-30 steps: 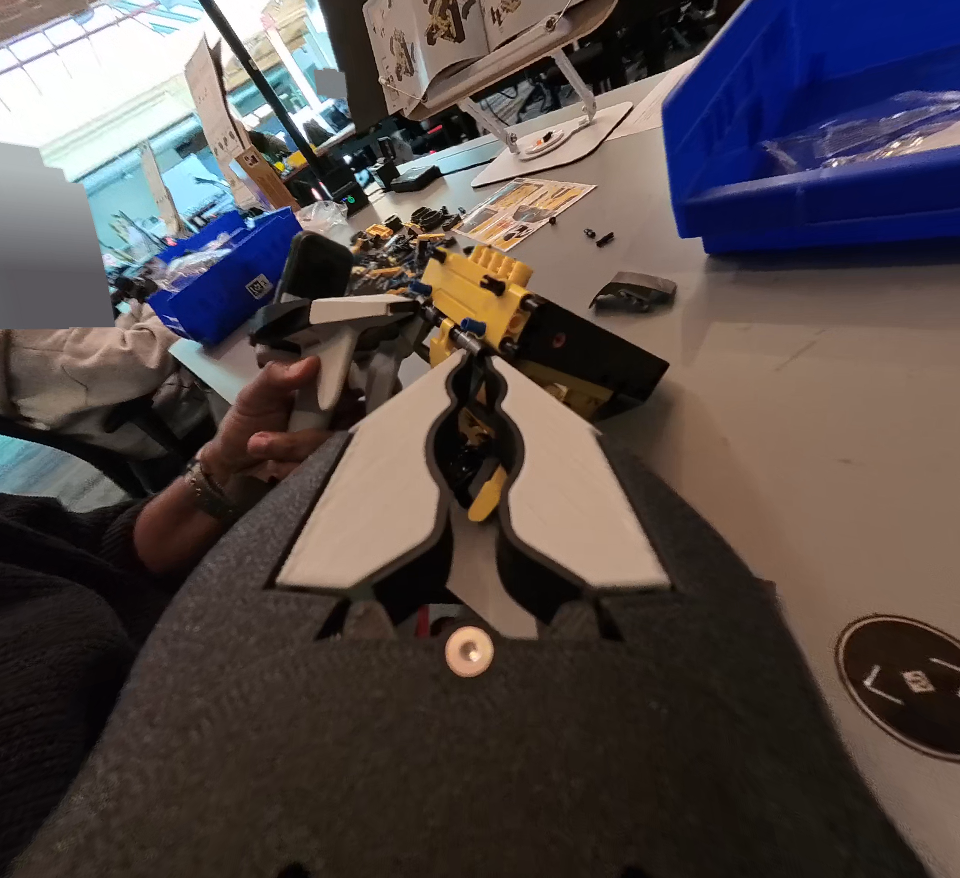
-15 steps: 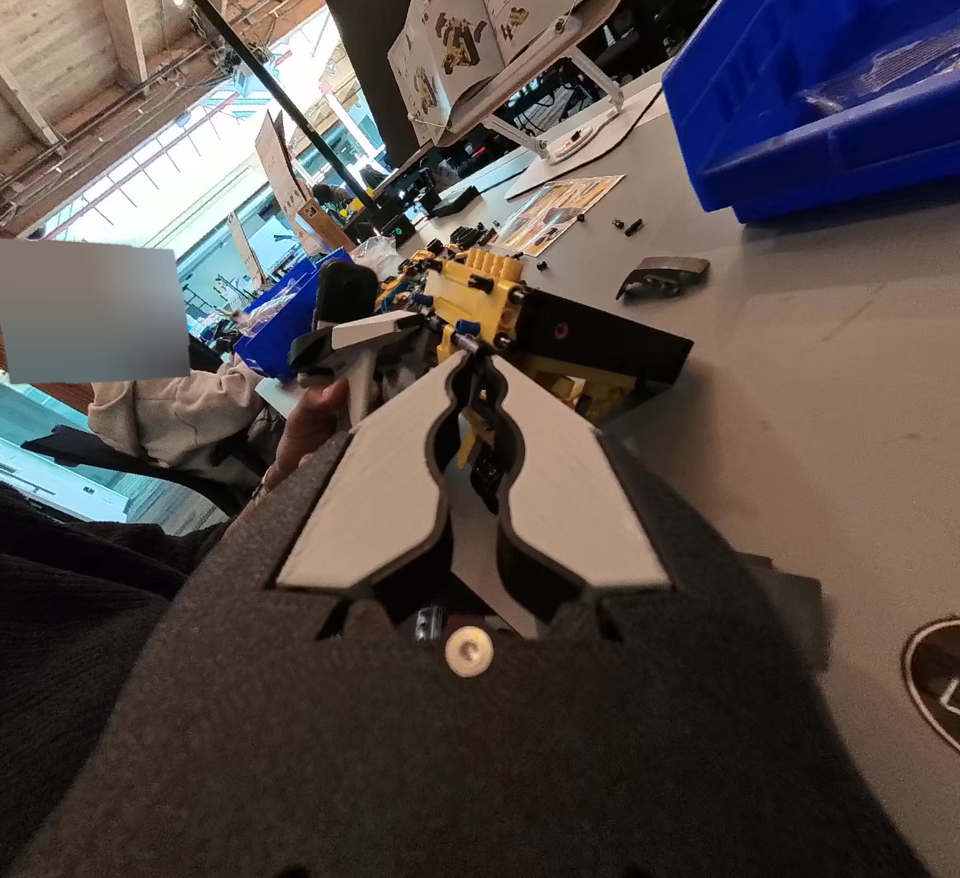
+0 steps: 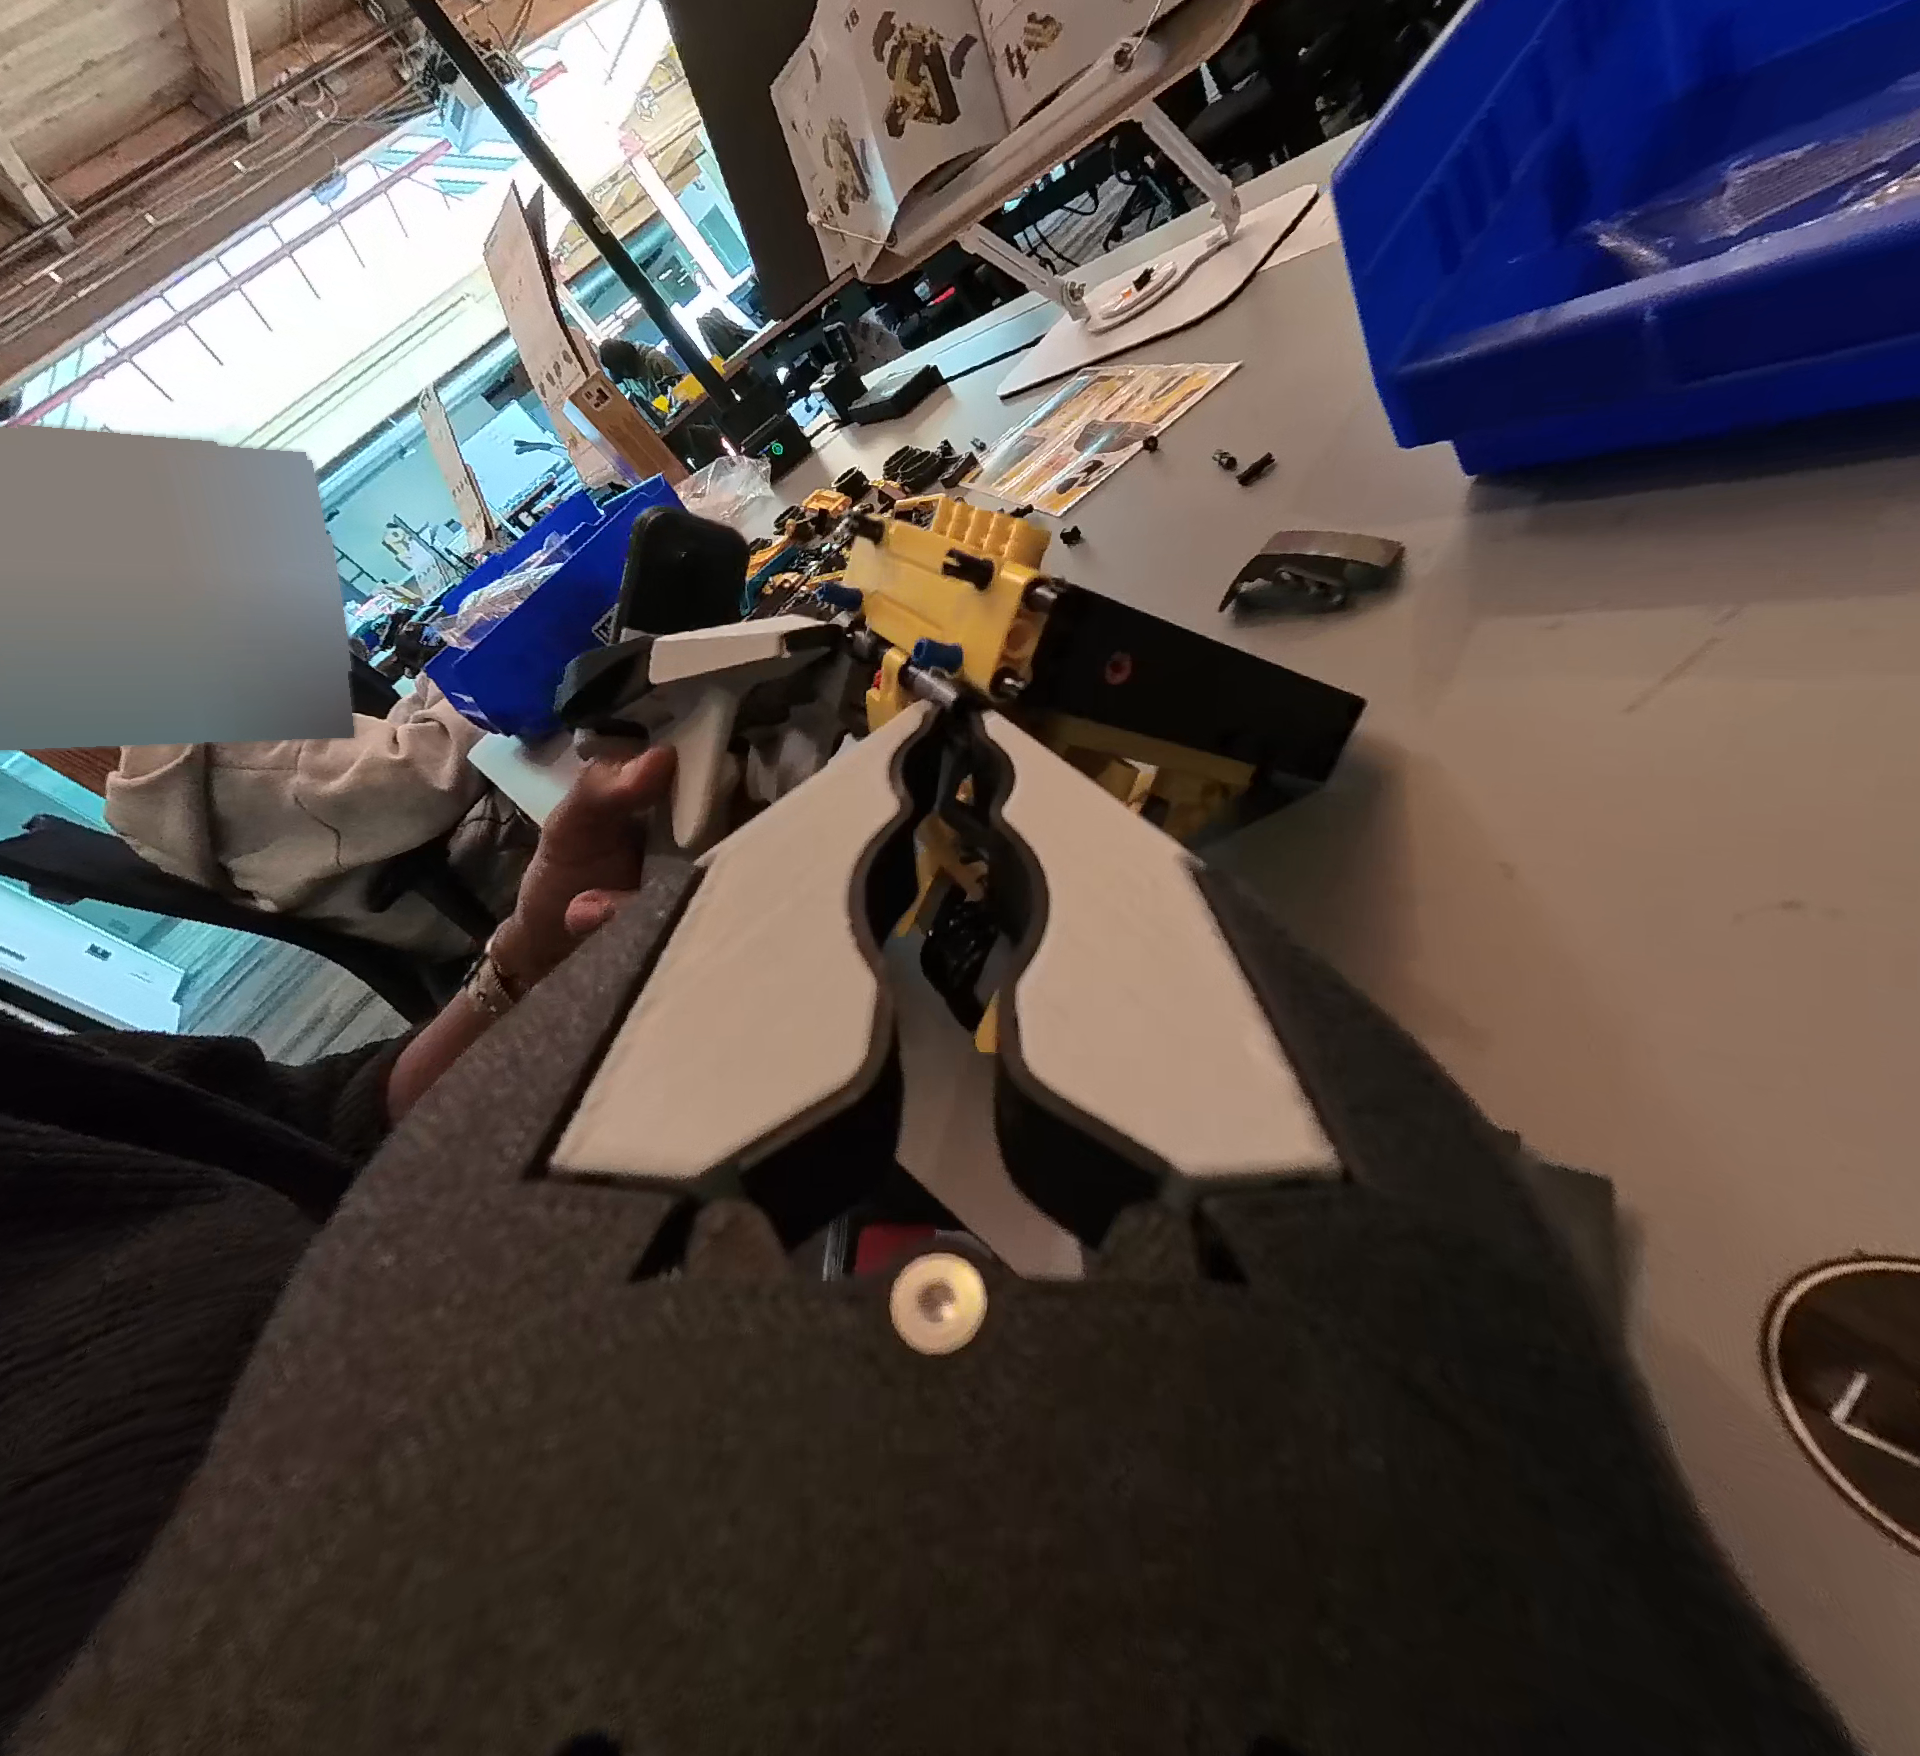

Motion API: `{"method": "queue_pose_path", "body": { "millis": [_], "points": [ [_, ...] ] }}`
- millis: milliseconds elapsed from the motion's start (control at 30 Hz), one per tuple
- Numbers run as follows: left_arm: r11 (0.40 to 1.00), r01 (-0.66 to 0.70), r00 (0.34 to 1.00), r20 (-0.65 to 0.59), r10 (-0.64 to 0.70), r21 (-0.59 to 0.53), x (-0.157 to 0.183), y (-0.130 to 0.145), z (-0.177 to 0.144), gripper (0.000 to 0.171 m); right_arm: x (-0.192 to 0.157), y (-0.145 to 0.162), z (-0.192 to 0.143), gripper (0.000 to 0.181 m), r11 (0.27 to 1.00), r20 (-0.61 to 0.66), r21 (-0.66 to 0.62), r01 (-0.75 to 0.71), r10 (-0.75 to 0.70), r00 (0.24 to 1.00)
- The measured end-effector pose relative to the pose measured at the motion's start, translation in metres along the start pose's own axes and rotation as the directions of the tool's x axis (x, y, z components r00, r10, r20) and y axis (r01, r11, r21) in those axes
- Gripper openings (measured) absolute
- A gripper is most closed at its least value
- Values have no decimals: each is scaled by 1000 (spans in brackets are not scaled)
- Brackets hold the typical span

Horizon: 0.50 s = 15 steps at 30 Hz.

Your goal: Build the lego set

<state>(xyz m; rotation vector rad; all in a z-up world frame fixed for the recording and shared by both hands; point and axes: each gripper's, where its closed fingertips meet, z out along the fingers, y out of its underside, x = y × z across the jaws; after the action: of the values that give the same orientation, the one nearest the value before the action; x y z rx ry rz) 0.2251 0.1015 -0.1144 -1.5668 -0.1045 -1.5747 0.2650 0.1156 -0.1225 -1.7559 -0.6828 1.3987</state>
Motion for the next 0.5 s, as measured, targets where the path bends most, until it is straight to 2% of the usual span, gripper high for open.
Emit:
{"method": "queue_pose_path", "body": {
  "millis": [233,400,500],
  "points": [
    [999,-16,1000,20,16,38,0,-2,-1,5,0,0,1,8,1000,-9,-1,16,-16,1000],
    [998,-43,998,42,41,51,-1,-3,-2,6,2,3,-2,27,997,-53,-37,63,-64,997],
    [997,-48,998,45,46,57,-1,-3,-2,6,0,7,-1,32,991,-79,-78,105,-111,991]
  ]
}}
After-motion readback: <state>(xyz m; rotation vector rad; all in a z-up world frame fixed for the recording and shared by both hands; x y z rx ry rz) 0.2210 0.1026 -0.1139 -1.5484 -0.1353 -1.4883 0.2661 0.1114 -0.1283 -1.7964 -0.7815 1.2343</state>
